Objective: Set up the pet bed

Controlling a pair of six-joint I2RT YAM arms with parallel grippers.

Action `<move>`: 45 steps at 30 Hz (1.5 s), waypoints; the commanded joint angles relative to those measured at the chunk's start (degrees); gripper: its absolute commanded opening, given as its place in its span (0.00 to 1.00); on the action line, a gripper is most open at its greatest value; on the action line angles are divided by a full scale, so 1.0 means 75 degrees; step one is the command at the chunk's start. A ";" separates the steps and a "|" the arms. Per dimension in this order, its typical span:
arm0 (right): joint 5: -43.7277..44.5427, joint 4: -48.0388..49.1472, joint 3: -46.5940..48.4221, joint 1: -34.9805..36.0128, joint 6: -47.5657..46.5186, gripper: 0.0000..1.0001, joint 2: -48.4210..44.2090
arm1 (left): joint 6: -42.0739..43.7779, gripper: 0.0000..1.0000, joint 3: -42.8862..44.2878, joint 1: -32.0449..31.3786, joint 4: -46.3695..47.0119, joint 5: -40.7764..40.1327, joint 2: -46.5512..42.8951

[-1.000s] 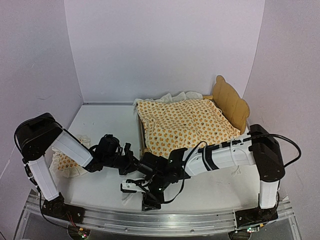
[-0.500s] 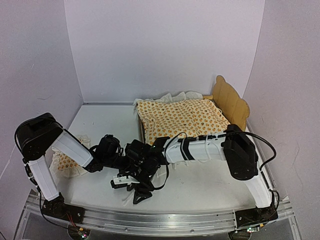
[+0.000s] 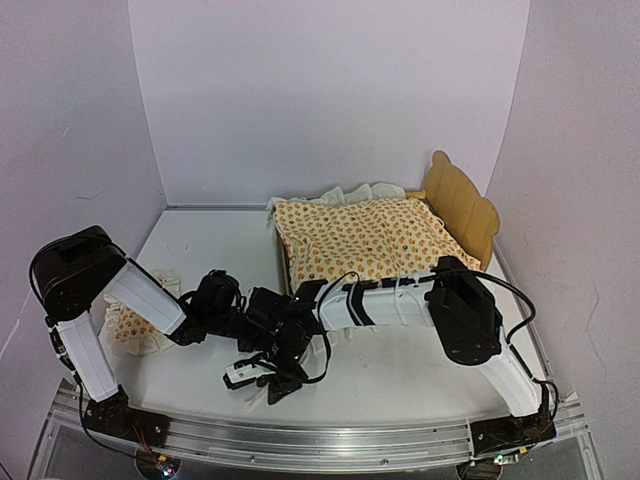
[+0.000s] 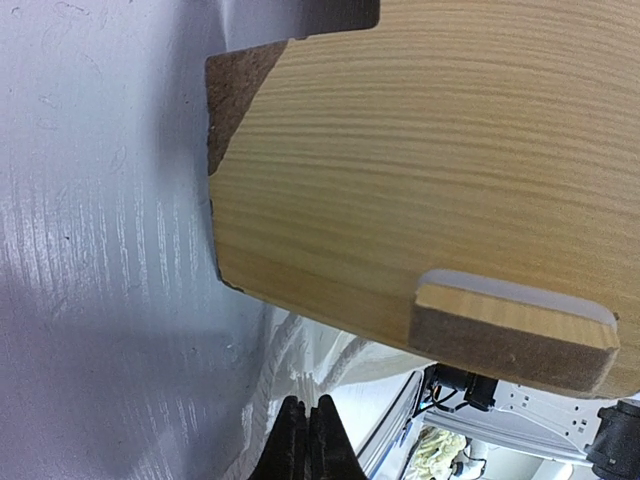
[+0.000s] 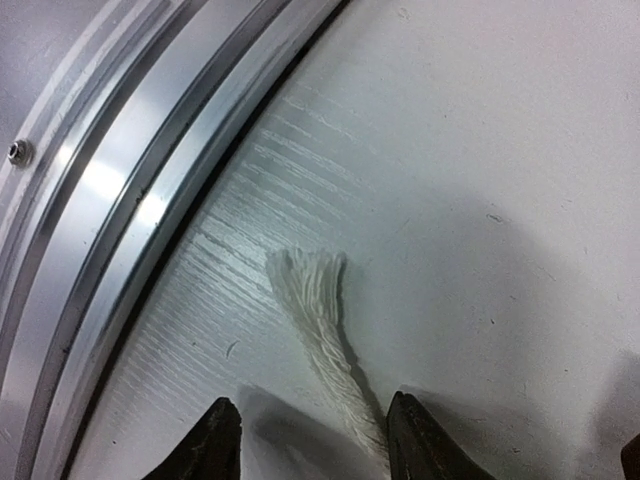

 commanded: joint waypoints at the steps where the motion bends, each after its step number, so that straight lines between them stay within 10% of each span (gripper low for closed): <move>1: 0.0836 -0.0176 0.0133 0.0115 -0.0743 0.42 0.0213 | 0.0151 0.00 -0.0028 0.0038 0.0360 0.0052 -0.0002; 6: 0.1539 -0.0200 -0.0131 0.0300 -0.1022 0.00 0.0121 | 0.0134 0.00 -0.0105 0.0038 0.0365 -0.0005 -0.0083; 19: 0.1279 0.1605 -0.4985 0.0352 0.2495 0.00 -0.3500 | 0.1669 0.00 -0.0110 -0.0044 0.0357 -0.0566 -0.2717; 33: 0.0415 0.1535 -0.5715 -0.1165 0.4336 0.00 -0.4002 | 0.3443 0.00 0.0895 0.0288 -0.1733 -0.5265 -0.4755; 45: 0.0279 0.1770 -0.4913 -0.1822 0.5190 0.00 -0.3007 | 0.4953 0.00 0.2625 0.2050 -0.3009 -0.6212 -0.4558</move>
